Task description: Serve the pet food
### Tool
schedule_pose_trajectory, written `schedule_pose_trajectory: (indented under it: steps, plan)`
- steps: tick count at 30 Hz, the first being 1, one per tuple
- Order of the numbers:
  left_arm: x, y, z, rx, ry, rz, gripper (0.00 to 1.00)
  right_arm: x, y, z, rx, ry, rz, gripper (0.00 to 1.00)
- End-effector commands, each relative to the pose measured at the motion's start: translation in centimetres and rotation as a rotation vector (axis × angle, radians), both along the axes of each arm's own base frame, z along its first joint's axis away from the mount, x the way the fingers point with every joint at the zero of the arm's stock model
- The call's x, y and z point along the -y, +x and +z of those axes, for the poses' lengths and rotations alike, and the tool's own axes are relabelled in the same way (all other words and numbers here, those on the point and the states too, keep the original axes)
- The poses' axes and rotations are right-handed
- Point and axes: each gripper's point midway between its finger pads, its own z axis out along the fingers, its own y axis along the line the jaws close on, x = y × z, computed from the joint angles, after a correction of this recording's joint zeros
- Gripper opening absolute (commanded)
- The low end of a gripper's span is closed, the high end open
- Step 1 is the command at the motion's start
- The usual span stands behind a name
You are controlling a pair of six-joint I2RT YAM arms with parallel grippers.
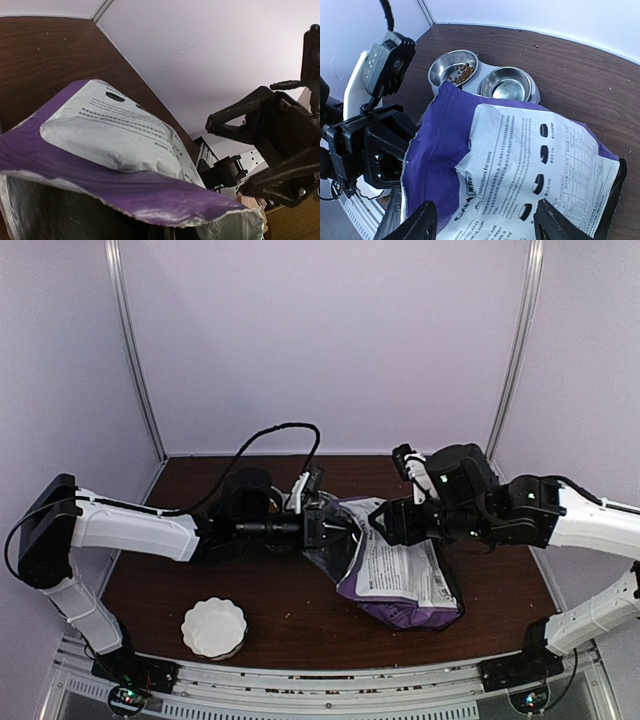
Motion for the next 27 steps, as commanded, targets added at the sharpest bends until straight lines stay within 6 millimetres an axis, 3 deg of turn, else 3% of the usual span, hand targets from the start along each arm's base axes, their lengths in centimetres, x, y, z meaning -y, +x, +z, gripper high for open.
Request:
schedule_pose_trajectory:
  steps: [1, 11, 18, 22, 27]
  plan:
    - [0.3, -0.8, 7.3, 0.145, -0.169, -0.042, 0.0, -1.7, 0.0, 1.0, 0.053, -0.024, 0.004, 0.68]
    - [0.3, -0.7, 7.2, 0.148, -0.157, -0.037, 0.0, -5.6, -1.7, 2.6, 0.061, 0.065, 0.082, 0.69]
    - [0.1, -0.7, 7.4, 0.154, -0.158, -0.031, 0.0, -6.0, -1.6, 0.3, 0.042, -0.02, 0.071, 0.64]
    - [-0.1, -0.8, 7.7, 0.162, -0.163, -0.028, 0.0, -5.3, -1.1, -1.0, 0.039, -0.068, 0.027, 0.55]
    - [-0.3, -0.8, 8.0, 0.168, -0.164, -0.023, 0.0, -4.2, -0.4, -1.9, 0.039, -0.147, -0.034, 0.29]
